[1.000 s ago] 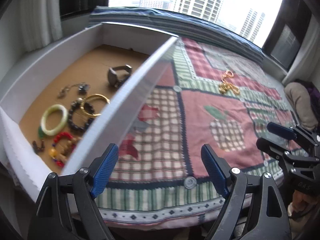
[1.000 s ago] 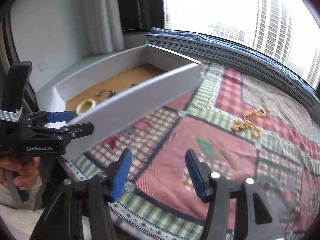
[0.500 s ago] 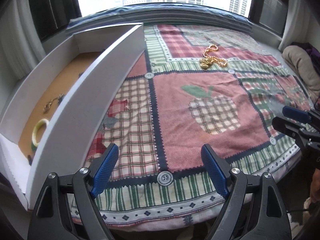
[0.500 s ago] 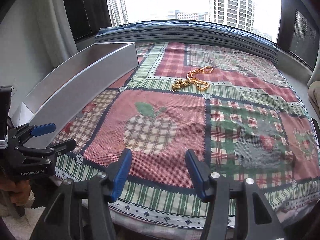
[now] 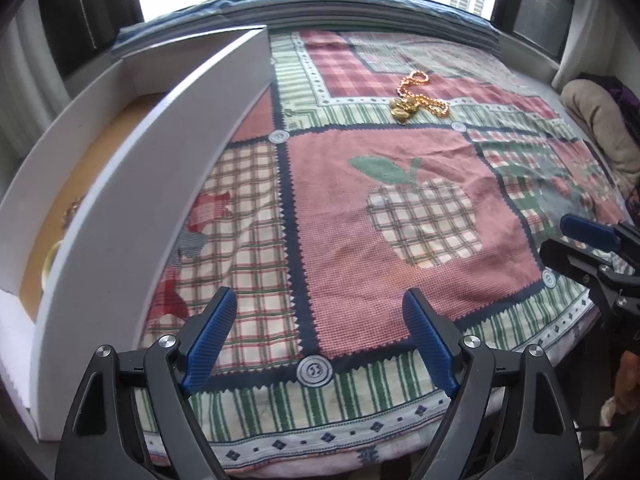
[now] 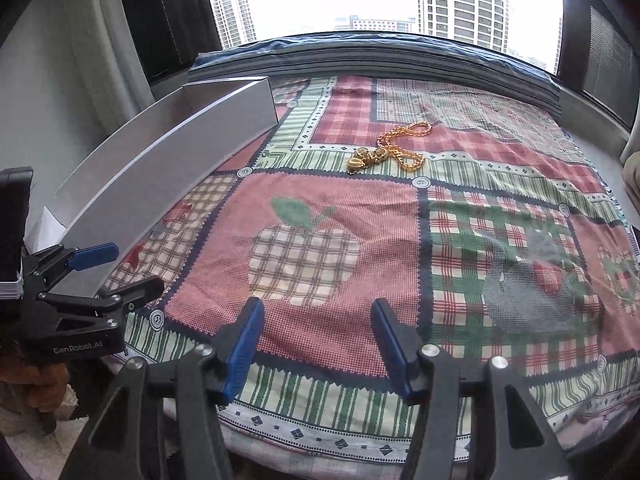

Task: Organize jewelry
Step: 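Lower the left gripper onto the gold coin pendants and close it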

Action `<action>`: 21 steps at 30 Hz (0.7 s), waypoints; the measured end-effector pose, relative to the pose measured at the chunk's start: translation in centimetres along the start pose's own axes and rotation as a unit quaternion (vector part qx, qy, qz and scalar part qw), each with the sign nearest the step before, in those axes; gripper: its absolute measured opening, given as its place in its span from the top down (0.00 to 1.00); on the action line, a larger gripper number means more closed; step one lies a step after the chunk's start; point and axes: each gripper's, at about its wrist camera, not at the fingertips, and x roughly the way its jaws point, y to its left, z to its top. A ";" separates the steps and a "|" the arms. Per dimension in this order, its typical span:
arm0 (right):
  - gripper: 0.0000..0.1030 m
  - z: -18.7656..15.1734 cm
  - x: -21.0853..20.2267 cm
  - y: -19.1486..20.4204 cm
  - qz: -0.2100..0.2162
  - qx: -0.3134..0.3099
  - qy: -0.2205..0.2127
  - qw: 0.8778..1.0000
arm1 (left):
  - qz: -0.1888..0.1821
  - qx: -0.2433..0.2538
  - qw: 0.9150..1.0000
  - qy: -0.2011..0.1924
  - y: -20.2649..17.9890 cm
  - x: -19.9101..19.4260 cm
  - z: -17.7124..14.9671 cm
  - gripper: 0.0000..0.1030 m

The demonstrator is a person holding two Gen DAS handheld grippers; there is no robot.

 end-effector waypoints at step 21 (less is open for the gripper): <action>0.45 -0.5 0.1 -6.5 0.001 0.068 0.000 0.998 | -0.047 0.122 0.991 0.012 -9.4 15.5 18.3 0.17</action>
